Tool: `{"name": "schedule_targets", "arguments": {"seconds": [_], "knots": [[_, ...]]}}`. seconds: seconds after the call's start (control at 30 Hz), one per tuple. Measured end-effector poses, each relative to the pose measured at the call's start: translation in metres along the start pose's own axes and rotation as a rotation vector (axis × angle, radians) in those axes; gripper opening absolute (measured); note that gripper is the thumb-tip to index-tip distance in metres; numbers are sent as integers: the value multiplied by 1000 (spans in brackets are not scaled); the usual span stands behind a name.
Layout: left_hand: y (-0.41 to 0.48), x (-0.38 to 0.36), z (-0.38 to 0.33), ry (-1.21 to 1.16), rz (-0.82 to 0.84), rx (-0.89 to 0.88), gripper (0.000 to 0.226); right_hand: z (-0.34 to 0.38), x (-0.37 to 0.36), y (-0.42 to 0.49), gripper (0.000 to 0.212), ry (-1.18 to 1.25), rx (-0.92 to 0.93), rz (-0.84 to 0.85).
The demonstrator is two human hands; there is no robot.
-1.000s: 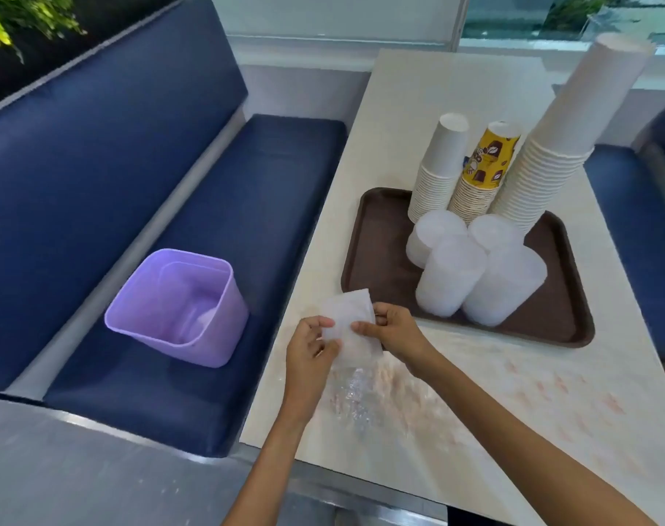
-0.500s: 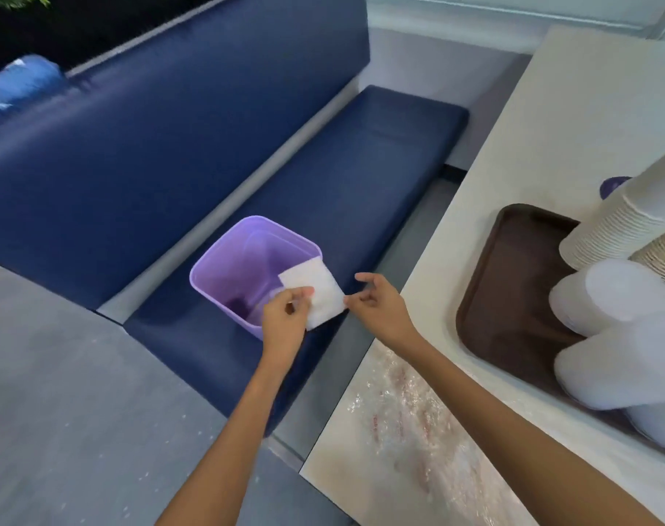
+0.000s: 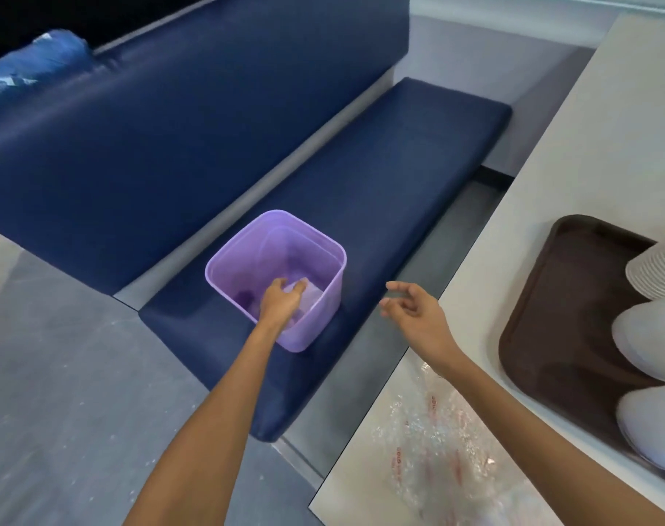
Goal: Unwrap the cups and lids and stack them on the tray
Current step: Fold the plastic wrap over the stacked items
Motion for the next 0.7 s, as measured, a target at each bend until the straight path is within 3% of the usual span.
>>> {"name": "schedule_targets", "arguments": {"seconds": [0.27, 0.47, 0.7], "knots": [[-82, 4, -42, -276, -134, -279, 19, 10, 22, -28, 20, 152, 16, 18], [-189, -11, -73, -386, 152, -468, 28, 8, 85, -79, 25, 58, 43, -63], [-283, -48, -73, -129, 330, -640, 19, -31, 167, -140, 18, -97, 105, -290]]}}
Point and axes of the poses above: each hand's wrist, its own y-axis towards the middle knuckle, its own x-axis out of the back of the hand, z = x × y, the point moved 2 cm from there along y, towards the middle knuckle, and after that the axes turned 9 degrees about -z, right-handed, at the moved point
